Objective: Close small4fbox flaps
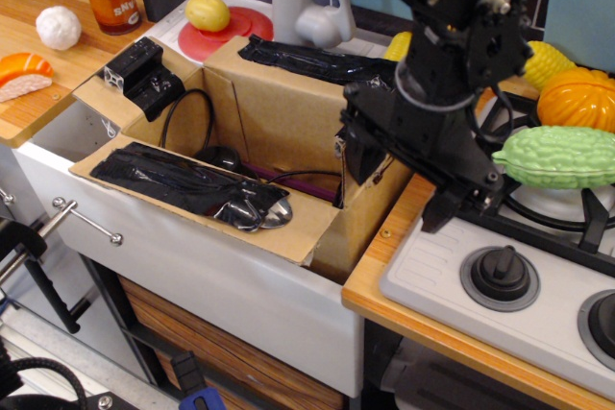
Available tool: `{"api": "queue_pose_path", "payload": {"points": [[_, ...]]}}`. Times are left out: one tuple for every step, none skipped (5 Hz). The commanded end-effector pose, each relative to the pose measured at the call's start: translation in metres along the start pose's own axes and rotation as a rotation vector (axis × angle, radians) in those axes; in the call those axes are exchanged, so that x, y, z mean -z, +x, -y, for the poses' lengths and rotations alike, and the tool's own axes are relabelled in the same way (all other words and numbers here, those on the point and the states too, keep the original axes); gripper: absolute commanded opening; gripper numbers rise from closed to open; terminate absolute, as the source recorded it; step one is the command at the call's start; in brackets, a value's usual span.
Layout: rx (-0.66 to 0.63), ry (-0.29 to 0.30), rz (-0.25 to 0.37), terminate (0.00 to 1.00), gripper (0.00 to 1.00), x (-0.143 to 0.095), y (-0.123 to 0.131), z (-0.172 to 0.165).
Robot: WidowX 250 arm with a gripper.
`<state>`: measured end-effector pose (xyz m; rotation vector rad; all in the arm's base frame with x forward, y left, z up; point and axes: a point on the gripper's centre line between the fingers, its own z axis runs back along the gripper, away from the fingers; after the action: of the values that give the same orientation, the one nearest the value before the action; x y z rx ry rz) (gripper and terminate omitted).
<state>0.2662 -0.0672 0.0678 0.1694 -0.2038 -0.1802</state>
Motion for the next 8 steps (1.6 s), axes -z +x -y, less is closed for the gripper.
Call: {"api": "queue_pose_path", "payload": {"points": [[0.057,0.022,0.042,0.0,1.0,-0.017,0.011,-0.032],[0.071,0.005,0.068,0.0,1.0,-0.003,0.012,-0.042],[0.082,-0.003,0.079,0.0,1.0,0.007,0.013,-0.051],[0.068,-0.024,0.075,0.0,1.0,0.017,0.011,-0.054],[0.072,-0.049,0.079,0.0,1.0,0.027,0.009,-0.056],[0.074,-0.07,0.083,0.0,1.0,0.034,0.008,-0.059],[0.071,-0.112,0.085,0.0,1.0,0.043,0.008,-0.06],[0.052,-0.129,0.069,0.0,1.0,0.048,0.006,-0.059]]}}
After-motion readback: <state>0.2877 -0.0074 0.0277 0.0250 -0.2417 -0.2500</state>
